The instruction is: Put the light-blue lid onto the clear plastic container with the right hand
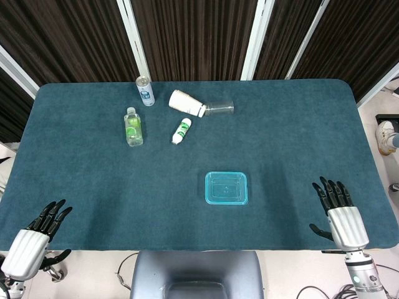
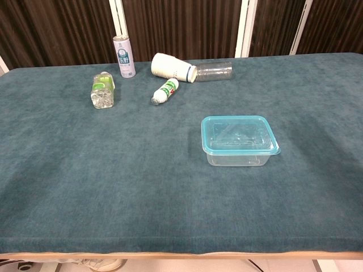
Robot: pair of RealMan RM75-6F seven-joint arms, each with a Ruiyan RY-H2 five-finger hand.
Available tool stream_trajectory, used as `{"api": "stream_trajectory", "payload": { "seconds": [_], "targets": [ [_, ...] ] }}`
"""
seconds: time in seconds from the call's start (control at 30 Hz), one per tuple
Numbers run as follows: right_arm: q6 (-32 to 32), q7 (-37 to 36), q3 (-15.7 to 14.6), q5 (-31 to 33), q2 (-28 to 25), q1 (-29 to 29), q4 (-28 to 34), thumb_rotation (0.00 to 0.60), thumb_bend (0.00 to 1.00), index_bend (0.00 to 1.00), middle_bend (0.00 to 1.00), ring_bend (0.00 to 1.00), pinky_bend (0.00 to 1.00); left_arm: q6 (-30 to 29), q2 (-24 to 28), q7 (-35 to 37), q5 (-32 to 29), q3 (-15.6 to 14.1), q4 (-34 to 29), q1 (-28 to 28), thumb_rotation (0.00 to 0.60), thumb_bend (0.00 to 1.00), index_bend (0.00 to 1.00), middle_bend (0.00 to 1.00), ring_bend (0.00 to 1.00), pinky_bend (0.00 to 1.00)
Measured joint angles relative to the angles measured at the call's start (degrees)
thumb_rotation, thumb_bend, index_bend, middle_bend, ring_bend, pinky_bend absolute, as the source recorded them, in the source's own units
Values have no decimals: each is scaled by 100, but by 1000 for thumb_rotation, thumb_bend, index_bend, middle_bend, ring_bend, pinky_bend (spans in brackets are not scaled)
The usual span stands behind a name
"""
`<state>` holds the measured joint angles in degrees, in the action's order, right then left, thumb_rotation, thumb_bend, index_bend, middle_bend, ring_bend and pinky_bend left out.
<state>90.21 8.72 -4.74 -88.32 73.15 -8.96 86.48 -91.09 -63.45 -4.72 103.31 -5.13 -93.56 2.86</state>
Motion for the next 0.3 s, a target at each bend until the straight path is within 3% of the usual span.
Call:
{"api": "stream_trajectory", "payload": {
  "seconds": [0.3],
  "targets": [
    [-211, 139, 102, -46, 31, 69, 11, 600, 223, 0, 6, 0, 69, -48, 25, 147, -26, 14, 26, -4, 600, 441, 114, 0, 11, 378]
  ]
}}
